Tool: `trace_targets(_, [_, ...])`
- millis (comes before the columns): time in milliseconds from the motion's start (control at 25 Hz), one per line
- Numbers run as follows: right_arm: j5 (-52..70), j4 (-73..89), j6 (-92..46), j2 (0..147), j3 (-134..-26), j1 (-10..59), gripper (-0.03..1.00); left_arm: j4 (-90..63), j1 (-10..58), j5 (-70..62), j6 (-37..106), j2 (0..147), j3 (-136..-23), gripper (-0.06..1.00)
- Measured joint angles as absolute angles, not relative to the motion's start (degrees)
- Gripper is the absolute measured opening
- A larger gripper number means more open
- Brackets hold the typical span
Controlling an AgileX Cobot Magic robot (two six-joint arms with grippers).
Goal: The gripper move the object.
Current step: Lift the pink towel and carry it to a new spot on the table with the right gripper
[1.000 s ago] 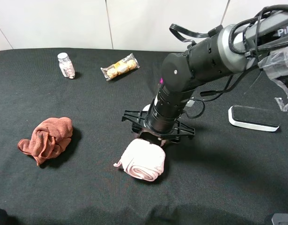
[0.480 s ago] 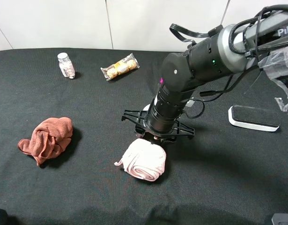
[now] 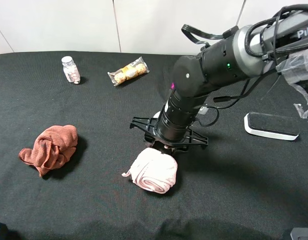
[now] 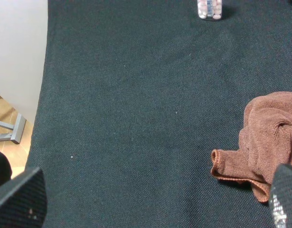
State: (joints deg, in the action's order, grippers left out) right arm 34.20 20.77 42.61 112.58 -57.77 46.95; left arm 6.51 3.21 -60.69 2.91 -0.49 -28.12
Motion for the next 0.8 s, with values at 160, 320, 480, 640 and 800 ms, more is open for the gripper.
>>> trace_targets(160, [35.59,20.27,43.82,111.30,-57.77,46.95,0.37,6.51,3.21,-60.69,2.91,-0.49,-28.12,0.99])
trace_targets(320, [36.78,18.79,45.30,109.86,-57.83,46.95,0.37,6.51,3.21,-60.69,2.91,-0.49,-28.12,0.99])
trace_targets(480, [39.79,16.58,46.82,108.55,-58.98,46.95,0.37,6.51,3.21,-60.69,2.91,-0.49,-28.12,0.99])
trace_targets(640, [41.97,14.15,48.21,107.01,-60.96,46.95,0.37,6.51,3.21,-60.69,2.91,-0.49,-28.12,0.99])
trace_targets(800, [44.76,12.65,48.64,106.32,-63.24,46.95,0.37,6.51,3.21,-60.69,2.91,-0.49,-28.12,0.99])
